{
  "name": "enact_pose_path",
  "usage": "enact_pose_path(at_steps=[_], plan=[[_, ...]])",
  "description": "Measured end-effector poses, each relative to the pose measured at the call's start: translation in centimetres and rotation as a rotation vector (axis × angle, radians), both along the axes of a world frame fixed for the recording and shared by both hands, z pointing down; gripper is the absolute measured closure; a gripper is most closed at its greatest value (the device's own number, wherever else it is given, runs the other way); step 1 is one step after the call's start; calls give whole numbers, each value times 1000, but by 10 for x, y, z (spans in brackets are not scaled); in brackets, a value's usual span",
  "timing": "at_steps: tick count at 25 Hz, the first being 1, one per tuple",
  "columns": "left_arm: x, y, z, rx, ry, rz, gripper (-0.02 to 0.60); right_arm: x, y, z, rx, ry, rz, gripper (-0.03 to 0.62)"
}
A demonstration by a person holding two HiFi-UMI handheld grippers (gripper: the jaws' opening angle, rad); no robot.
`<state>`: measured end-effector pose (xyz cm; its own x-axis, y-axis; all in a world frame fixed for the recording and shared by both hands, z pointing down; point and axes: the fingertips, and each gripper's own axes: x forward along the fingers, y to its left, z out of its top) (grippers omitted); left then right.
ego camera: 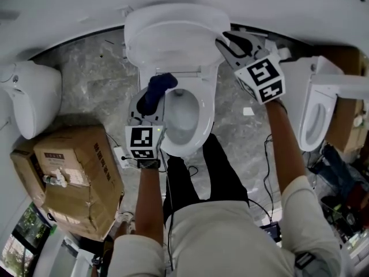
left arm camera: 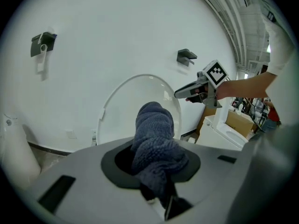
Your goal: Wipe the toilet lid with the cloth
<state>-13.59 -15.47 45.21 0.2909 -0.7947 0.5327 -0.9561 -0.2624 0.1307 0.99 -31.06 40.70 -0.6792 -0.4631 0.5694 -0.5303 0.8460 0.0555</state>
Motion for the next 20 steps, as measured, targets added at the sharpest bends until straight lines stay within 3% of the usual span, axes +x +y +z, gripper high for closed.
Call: enact_pose_path(at_steps=[13,20], plan=[[-31,29,-12,-8,19,-9,479,-5,-2,13,41,91,8,485],[-47,51,-19,-8,11,-15,479,-6,12,9,25,80,15,490]])
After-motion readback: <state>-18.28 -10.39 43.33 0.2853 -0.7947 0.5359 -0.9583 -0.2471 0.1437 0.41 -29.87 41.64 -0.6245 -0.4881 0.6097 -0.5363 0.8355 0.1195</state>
